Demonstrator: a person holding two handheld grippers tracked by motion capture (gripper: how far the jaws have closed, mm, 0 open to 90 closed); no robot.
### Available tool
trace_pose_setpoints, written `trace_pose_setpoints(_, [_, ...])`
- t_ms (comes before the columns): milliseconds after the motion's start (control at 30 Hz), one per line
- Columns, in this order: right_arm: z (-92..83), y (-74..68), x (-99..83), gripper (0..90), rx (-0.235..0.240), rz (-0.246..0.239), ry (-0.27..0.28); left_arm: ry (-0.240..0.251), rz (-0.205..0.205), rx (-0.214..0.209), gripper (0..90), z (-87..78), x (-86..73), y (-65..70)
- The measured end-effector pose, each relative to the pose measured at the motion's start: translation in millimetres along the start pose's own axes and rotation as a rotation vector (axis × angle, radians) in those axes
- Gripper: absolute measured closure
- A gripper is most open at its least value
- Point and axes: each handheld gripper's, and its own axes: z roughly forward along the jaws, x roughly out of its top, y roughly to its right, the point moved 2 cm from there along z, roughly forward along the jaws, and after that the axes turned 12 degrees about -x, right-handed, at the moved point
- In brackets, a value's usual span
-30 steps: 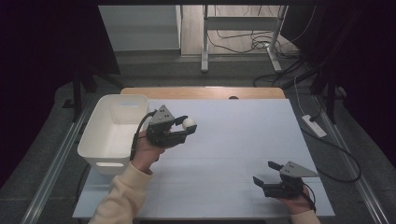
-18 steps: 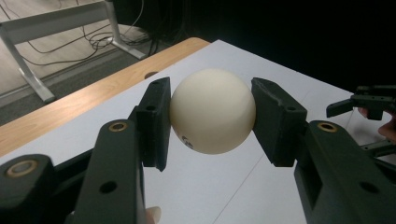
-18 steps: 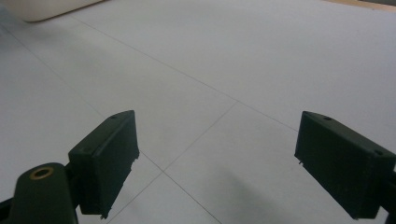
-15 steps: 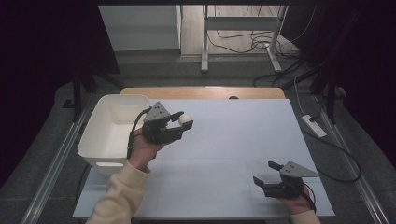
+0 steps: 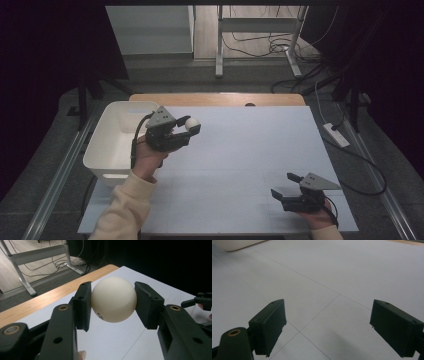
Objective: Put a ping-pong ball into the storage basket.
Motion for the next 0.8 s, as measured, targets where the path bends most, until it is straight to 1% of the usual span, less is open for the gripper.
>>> trace_pose_setpoints(567, [0.2, -0.2, 0.0, 13.1, -0.001, -0.001, 0.000, 0.020, -0.023, 0.046, 50.6, -13.9, -0.9, -11.8])
trace_pose_setpoints(800, [0.3, -0.4, 0.0, 13.1, 0.000, -0.002, -0.001, 0.031, -0.039, 0.078, 50.6, -19.6, -2.4, -19.2])
